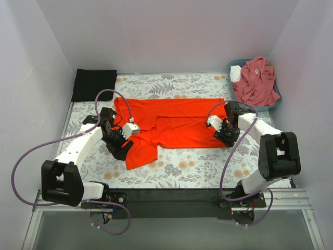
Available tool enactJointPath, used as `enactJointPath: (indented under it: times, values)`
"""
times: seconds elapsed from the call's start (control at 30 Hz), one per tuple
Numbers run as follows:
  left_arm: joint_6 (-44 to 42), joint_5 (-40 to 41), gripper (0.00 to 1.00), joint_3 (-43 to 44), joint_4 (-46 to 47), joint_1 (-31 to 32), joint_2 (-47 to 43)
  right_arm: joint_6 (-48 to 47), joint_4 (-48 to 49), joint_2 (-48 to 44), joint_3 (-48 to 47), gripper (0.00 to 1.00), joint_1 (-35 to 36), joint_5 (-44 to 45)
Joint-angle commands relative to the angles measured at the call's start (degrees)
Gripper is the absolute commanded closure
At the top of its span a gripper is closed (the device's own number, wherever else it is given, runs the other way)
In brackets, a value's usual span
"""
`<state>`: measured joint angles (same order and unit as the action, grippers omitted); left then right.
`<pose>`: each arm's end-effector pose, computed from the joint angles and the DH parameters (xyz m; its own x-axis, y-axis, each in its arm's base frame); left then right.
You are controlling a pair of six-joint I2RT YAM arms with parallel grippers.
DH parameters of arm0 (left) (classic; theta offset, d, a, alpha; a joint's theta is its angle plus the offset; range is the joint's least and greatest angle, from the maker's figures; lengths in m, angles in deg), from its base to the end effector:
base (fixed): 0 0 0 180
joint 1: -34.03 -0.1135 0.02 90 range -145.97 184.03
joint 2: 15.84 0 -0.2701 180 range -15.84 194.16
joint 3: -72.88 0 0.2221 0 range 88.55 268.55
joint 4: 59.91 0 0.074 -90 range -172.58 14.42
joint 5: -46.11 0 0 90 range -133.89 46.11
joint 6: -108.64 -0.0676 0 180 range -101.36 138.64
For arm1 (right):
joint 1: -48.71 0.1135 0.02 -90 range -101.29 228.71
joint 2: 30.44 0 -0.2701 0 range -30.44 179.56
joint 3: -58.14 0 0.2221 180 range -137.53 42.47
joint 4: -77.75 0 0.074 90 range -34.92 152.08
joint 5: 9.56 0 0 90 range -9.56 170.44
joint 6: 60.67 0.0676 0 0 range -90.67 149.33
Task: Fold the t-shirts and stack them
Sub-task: Fold the tshirt
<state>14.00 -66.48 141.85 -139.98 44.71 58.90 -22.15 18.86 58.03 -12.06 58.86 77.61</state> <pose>0.1719 -0.0588 0.2157 -0.9608 0.2572 -0.1033 0.2771 0.8842 -0.3760 0.2506 0.0482 0.1759 -0.4516 -0.8747 -0.1761 -0.8672 0.4767 -0.1439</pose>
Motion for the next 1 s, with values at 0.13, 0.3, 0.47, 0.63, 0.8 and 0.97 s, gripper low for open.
enactJointPath:
  times: [0.13, 0.3, 0.47, 0.63, 0.8, 0.97]
  values:
    - [-0.19, -0.26, 0.40, 1.81, 0.68, 0.13, 0.32, -0.99, 3.40, 2.32, 0.73, 0.51, 0.22, 0.02]
    - [1.22, 2.36, 0.40, -0.21, 5.07, 1.54, 0.41, -0.99, 6.48, 4.08, 2.93, 0.59, 0.22, 1.60]
    - [1.22, 5.10, 0.40, -0.83, 9.02, 1.72, 0.85, -0.46, 7.71, 4.35, 3.98, 0.83, 0.22, 2.39]
    - [0.69, 8.08, 0.41, -1.71, 13.42, 2.86, 1.64, -0.55, 7.54, 3.73, 4.25, 0.98, 0.22, 2.57]
    - [-0.10, 9.85, 0.53, 0.57, 15.80, 2.77, 5.58, -0.37, 7.10, 3.64, 3.55, 0.99, 0.13, 2.57]
    - [-1.24, 11.51, 0.54, 0.67, 18.52, 1.81, 7.87, -0.28, 6.84, 3.73, 3.37, 0.99, 0.13, 2.57]
